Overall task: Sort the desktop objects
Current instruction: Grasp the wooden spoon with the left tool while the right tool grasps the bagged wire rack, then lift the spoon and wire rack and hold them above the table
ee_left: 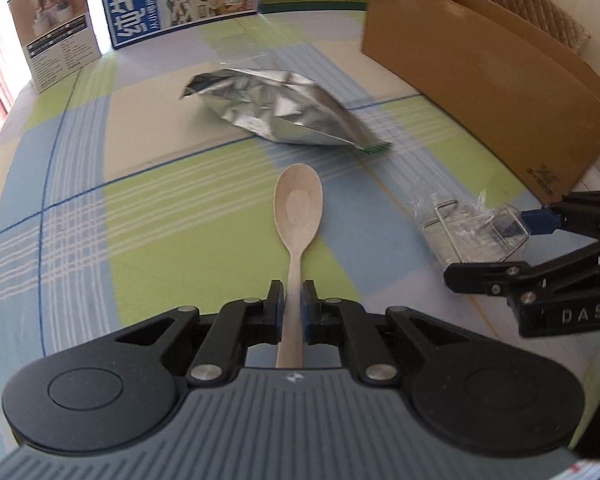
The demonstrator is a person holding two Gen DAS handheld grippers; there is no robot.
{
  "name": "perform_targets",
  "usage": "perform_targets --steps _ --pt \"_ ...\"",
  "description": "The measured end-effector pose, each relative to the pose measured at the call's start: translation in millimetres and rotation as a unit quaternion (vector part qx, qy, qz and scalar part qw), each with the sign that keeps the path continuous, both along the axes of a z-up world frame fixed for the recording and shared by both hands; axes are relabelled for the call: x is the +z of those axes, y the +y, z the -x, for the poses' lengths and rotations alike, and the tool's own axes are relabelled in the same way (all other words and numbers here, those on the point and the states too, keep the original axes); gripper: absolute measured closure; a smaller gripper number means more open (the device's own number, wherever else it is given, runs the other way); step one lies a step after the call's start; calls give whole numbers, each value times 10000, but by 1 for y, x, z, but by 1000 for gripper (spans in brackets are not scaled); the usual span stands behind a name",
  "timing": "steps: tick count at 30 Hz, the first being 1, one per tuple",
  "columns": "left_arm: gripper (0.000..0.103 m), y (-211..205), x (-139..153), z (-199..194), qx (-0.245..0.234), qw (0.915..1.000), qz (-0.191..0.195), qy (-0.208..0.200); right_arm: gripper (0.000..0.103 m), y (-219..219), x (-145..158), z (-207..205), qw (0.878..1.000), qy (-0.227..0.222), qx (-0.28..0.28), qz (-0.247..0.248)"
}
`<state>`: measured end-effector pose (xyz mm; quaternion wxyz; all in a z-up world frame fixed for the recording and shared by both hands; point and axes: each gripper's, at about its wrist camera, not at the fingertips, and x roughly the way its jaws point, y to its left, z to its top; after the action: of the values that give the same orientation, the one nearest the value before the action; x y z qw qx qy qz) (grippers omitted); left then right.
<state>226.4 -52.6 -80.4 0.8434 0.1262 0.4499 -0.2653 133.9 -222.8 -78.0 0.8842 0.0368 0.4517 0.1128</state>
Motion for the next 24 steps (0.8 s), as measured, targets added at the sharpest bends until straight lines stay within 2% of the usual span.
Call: perform_targets --steps 7,10,13,17,19,20,21,22,24 --pt "97 -16 18 45 -48 9999 59 88 30 -13 7 26 10000 11 30 -71" --pt "97 -28 20 61 -202 9995 -3 228 30 -17 10 32 10000 -48 34 -65" --pt "95 -37 21 71 -143 9995 18 277 30 -24 9 37 9999 -77 58 -45" --pt "79 -45 20 72 81 9997 66 230 30 -30 8 41 9997 -172 176 38" --pt "74 -51 17 69 134 9997 -22 182 30 -30 6 42 9994 -219 236 113" --pt "68 -54 15 66 174 9997 -43 173 30 -31 5 42 9993 -238 254 149" --pt "57 -56 13 62 218 9996 -57 163 30 -31 4 42 9992 -243 259 164" --pt "53 -58 10 59 245 9995 -71 159 30 -32 3 41 9993 -235 254 154" --pt "51 -62 6 52 276 9995 -94 133 30 -34 1 39 9994 -225 243 93"
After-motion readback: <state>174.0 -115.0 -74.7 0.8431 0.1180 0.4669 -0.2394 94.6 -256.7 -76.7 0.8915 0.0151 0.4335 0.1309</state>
